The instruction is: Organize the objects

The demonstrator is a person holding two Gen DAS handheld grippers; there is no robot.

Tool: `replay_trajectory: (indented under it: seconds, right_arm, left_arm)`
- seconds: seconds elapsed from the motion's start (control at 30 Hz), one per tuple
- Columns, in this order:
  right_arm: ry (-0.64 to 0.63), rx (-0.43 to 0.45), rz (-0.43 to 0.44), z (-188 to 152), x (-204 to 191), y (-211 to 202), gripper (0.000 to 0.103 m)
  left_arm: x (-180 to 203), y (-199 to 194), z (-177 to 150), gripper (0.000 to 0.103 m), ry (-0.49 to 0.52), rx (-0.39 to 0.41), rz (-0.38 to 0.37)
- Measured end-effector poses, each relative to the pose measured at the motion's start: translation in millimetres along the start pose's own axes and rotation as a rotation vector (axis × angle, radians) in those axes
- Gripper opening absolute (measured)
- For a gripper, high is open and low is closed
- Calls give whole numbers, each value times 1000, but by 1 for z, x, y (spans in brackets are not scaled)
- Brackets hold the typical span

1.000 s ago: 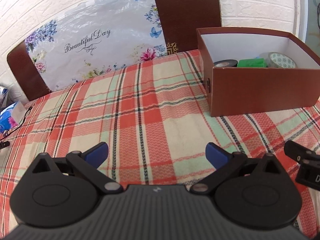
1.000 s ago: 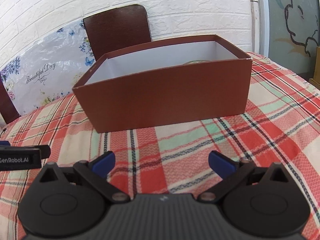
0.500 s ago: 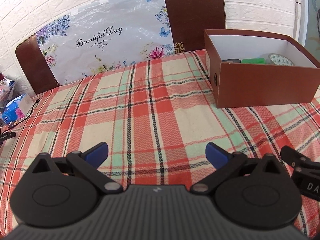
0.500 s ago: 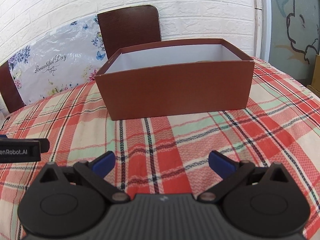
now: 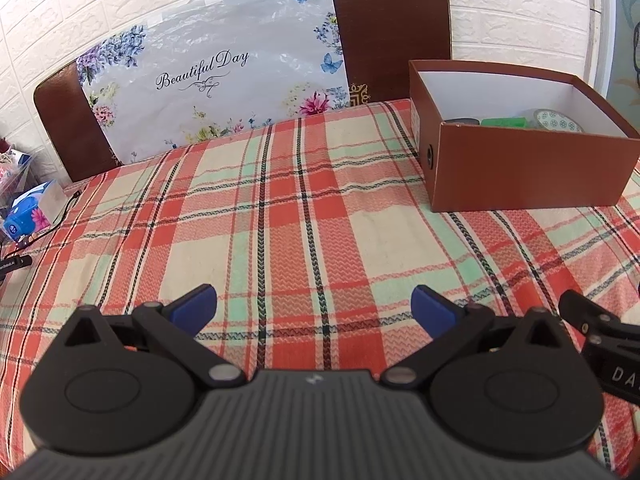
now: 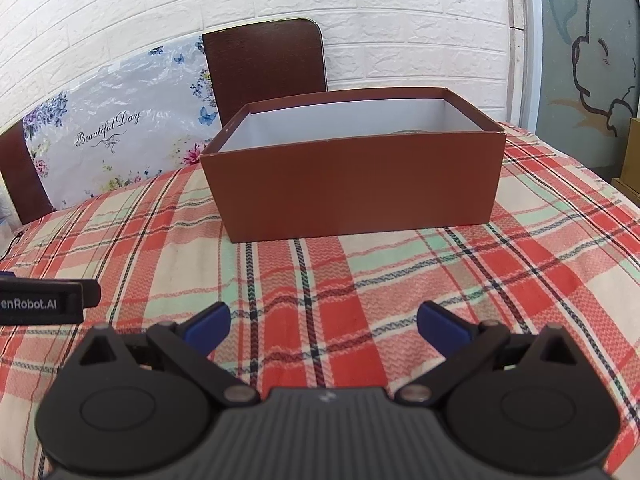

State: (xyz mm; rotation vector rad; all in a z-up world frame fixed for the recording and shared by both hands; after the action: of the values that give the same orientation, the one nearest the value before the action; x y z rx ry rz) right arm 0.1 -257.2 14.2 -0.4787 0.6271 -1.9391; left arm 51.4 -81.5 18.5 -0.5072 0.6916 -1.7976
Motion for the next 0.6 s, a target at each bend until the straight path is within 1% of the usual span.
replay_trajectory:
  seconds: [0.2,0.6]
  right_arm:
    - [-1,15,2,1,0,-5,103]
    - [3,16,6,-2,3,-8,103]
  left_arm:
    - [3,-5,-2,103,6,7,0]
    - [5,-8,-5,103,16,1,-8]
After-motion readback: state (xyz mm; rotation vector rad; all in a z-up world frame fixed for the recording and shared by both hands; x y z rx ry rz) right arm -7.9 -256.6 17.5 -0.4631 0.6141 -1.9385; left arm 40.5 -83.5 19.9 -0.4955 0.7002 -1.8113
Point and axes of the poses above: each gripper's, at about its wrist camera, not at the fingertips, and y roughly the way its jaws point, x to its right, z to its top, the point moved 6 cm from there along y, roughly the way its jaws point, and after that the axes turned 15 degrees about -z, right-handed, at the moved point
